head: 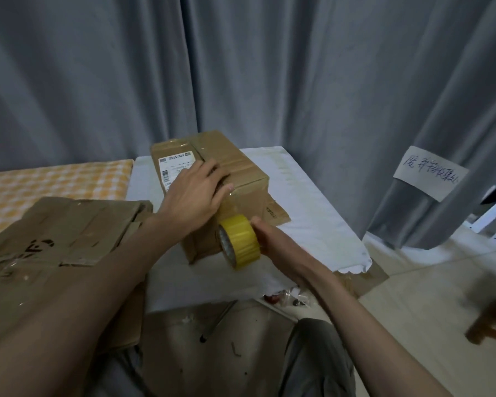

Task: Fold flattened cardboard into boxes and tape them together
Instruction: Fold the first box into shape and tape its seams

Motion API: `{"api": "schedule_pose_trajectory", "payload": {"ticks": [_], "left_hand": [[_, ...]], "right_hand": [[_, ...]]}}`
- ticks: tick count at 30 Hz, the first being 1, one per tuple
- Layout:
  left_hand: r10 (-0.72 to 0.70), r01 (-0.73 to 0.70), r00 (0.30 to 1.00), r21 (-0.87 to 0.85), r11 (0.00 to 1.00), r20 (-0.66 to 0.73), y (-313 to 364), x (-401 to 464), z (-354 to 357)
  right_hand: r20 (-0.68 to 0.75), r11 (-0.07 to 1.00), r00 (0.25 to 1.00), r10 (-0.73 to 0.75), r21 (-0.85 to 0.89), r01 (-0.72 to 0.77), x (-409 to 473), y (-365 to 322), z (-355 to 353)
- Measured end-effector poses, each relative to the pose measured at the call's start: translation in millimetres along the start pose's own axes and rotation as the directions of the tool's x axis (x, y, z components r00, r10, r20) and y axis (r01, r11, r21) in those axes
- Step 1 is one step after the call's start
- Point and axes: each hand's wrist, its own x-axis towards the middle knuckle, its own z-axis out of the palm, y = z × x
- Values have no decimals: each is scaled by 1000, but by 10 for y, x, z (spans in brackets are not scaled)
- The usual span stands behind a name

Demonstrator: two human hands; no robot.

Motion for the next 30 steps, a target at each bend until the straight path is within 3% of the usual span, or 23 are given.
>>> {"api": "schedule_pose_trajectory", "payload": {"ticks": [1,3,5,6,8,12,14,16,17,19,22,24,26,30], "left_hand": [[7,-6,1000,-15,1000,11,-12,-41,-12],[18,-16,999,-62,998,37,-14,-147,-29],[-4,10,999,-130,991,50,-3,-248,-31],[-21,26,999,-157,987,37,-5,-285,-37],[-48,45,999,-190,981,-7,-18,-326,-64],[-96,77,991,-180,981,-96,-28,-313,-128],[-145,98,968,-224,970,-206,20,-357,-169],[-215,97,912,-326,940,-349,114,-491,-176],[-272,109,885,-399,910,-378,182,-596,-146],[-413,183,859,-574,798,-301,356,-821,-36],[-598,414,801,-751,515,32,562,-1015,212],[-599,540,760,-758,366,253,617,-1016,366],[-560,541,768,-782,309,310,641,-980,461],[-549,480,780,-849,220,299,678,-959,503]], "right_hand": [[-60,1000,998,5,-5,-6,1,11,-98],[-309,950,948,-73,-311,-29,-12,94,-344],[-417,679,900,-126,-698,-228,-52,226,-564],[-432,529,899,-69,-780,-335,-74,291,-625],[-478,376,877,44,-806,-458,-102,406,-667],[-507,469,861,39,-752,-464,-86,510,-677],[-491,538,870,-42,-745,-394,-88,469,-701],[-446,619,866,-226,-752,-225,-112,376,-694],[-420,662,838,-347,-743,-98,-128,296,-660],[-356,694,749,-560,-695,189,-163,78,-537],[-128,508,642,-756,-733,452,-183,-208,-334],[11,406,624,-782,-750,522,-153,-325,-239],[107,352,628,-771,-749,561,-117,-388,-170],[205,255,642,-739,-796,548,-53,-401,-124]]}}
